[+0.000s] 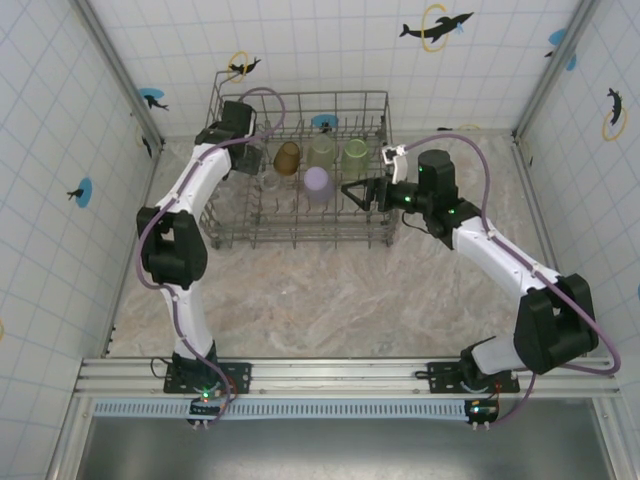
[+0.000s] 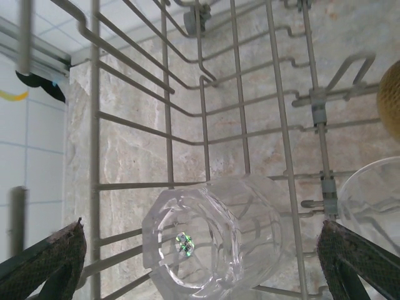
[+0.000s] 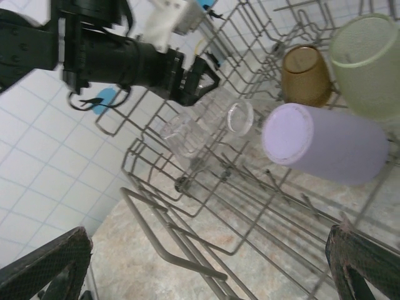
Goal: Load the cups into the dish rack
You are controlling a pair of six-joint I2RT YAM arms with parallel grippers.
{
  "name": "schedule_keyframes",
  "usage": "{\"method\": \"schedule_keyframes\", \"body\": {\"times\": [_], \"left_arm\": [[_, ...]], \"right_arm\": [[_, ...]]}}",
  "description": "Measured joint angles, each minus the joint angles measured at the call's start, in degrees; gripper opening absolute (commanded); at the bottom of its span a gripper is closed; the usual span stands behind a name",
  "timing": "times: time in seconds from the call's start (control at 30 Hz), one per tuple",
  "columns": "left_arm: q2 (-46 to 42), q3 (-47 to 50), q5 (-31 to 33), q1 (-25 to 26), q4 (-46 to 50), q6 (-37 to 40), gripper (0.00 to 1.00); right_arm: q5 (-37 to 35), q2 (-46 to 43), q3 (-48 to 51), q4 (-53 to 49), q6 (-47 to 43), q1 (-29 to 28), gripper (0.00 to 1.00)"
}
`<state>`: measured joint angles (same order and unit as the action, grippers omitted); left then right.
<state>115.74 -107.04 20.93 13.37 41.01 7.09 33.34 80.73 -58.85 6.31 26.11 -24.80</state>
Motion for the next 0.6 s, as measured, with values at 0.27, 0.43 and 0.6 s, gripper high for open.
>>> {"method": "schedule_keyframes", "body": {"times": [0.27, 0.43, 0.6], "left_arm": [[-8.0, 0.0, -6.4, 0.1, -2.3, -4.0, 0.98], [-15.5, 2.6, -16.9, 0.2, -6.4, -8.0, 0.98], [-22.7, 11.9, -27.5, 0.2, -13.0, -13.0, 0.98]], "right_arm": [[-14.2, -0.6, -6.1, -14.3, -1.5, 1.7, 0.99], [-24.8, -1.1, -8.9, -23.1, -1.6, 4.5, 0.99], [-33.1, -1.0, -12.0, -31.9, -2.3, 8.8, 0.99]]}}
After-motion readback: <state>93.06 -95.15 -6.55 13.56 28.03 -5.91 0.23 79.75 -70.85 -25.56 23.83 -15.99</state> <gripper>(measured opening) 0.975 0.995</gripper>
